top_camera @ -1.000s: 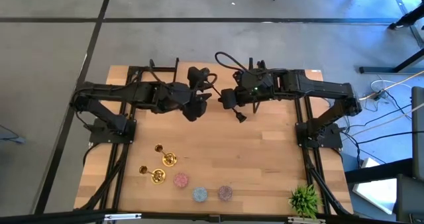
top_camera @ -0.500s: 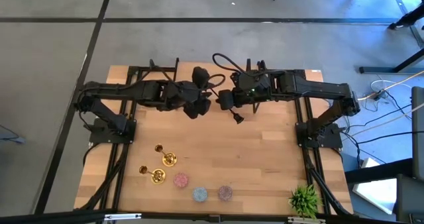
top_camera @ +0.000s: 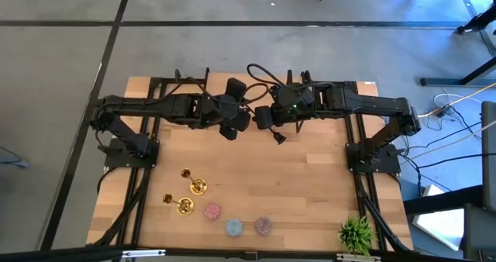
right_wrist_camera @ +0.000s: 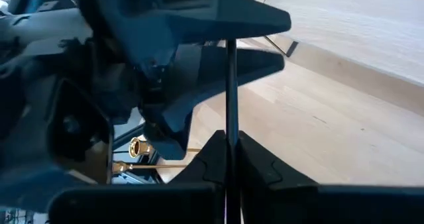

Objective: Pick & Place candle stick holders
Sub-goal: Put the black candle holder on the shelf

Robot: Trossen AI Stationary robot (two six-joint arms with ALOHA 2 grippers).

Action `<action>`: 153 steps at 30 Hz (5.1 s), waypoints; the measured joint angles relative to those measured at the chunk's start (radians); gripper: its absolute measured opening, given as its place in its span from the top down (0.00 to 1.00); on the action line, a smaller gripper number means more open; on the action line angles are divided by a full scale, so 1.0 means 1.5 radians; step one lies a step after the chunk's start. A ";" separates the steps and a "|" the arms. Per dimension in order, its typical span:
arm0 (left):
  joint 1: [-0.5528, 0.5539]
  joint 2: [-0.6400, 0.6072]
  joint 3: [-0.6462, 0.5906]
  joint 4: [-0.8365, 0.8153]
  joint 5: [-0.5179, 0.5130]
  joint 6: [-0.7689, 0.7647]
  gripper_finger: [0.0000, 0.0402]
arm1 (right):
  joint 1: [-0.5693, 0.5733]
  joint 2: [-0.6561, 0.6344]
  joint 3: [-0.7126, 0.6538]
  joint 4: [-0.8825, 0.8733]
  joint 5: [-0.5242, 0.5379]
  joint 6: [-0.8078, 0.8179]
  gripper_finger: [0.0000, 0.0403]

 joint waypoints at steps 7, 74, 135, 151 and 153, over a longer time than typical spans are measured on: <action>-0.006 0.002 0.000 -0.036 -0.011 -0.081 0.98 | 0.000 0.000 0.000 0.002 -0.010 -0.034 0.95; 0.320 -0.395 -0.702 0.961 0.422 -0.866 1.00 | 0.187 -0.117 0.001 0.096 0.289 -0.408 0.48; 0.283 0.237 -0.354 1.038 0.342 -0.616 0.99 | 0.269 -0.163 0.000 -0.304 0.474 -0.217 0.48; 0.297 0.237 -0.354 1.013 0.333 -0.657 0.94 | 0.270 -0.162 0.000 -0.306 0.473 -0.230 0.48; 0.298 0.237 -0.354 1.012 0.333 -0.668 0.91 | 0.270 -0.162 0.000 -0.306 0.473 -0.230 0.48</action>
